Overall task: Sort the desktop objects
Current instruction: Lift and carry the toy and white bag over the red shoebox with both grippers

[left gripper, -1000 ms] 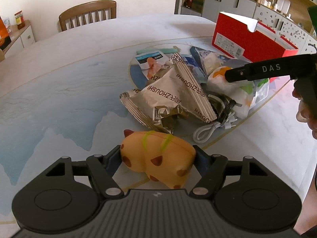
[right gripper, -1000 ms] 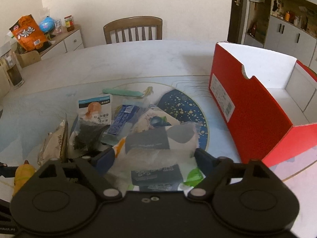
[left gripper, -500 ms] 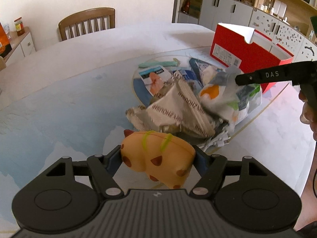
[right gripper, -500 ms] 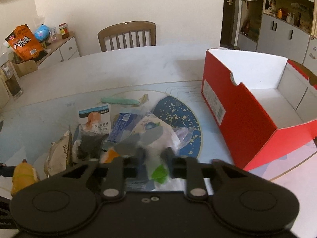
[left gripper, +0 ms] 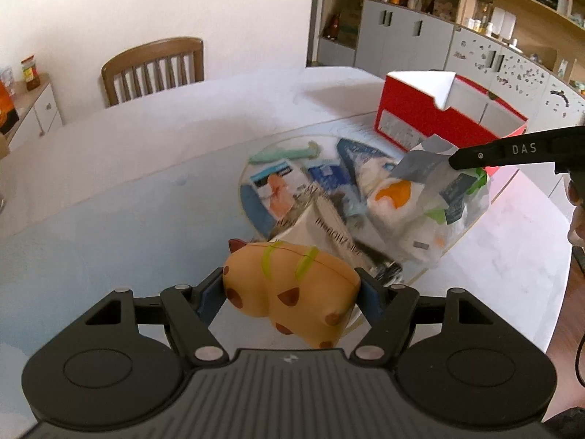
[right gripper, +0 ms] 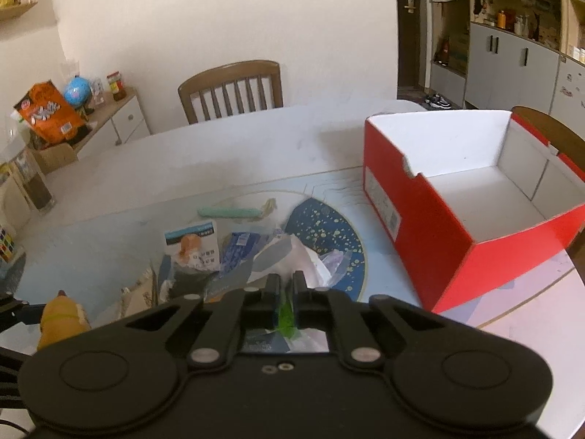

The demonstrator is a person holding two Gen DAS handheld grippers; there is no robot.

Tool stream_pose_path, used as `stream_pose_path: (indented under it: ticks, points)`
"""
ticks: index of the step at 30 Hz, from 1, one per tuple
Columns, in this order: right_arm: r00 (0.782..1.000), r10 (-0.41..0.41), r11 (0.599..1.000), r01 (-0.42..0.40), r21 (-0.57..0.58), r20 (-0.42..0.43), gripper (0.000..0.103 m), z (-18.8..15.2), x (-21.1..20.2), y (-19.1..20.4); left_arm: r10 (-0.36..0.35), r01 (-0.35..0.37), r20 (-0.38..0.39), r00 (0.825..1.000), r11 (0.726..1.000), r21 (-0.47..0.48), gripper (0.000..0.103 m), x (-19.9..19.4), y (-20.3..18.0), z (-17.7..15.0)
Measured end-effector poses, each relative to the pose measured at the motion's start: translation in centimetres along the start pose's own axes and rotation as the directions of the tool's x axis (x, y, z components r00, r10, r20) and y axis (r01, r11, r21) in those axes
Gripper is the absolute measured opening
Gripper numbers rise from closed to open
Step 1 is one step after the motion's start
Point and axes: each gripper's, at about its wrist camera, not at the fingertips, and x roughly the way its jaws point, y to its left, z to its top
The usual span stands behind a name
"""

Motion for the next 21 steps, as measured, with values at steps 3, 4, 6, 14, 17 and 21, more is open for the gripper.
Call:
stream_pose_path:
  ticks: [3, 4, 6, 14, 17, 21]
  points:
    - [1.0, -0.011, 1.0, 0.011, 0.012, 0.012, 0.005, 0.4, -1.0, -0.2, -0.016, 0.015, 0.011, 1.0, 1.0, 0.014, 0.073, -0.4, -0.4, 0.8]
    - [1.0, -0.01, 1.0, 0.009, 0.02, 0.015, 0.005, 0.5, -1.3, -0.3, -0.019, 0.018, 0.015, 1.0, 1.0, 0.02, 0.073, -0.4, -0.6, 1.0]
    - [1.0, -0.006, 0.999, 0.005, 0.039, 0.02, 0.005, 0.8, -2.0, -0.6, -0.025, 0.024, 0.02, 0.999, 0.999, 0.026, 0.073, -0.6, -0.8, 1.3]
    - [0.998, 0.001, 0.997, -0.006, 0.072, 0.07, 0.005, 2.8, -4.1, -2.2, -0.001, -0.001, 0.041, 0.999, 0.999, 0.043, 0.073, -1.3, -1.5, 2.9]
    - [0.997, 0.006, 0.996, -0.013, 0.086, 0.078, 0.005, 3.8, -4.3, -3.1, 0.004, -0.006, 0.047, 0.999, 0.999, 0.037, 0.073, -1.6, -1.6, 3.6]
    - [0.996, 0.007, 0.996, -0.015, 0.085, 0.091, 0.005, 5.1, -4.4, -4.5, 0.015, -0.017, 0.059, 0.998, 0.999, 0.037, 0.073, -1.7, -2.2, 4.9]
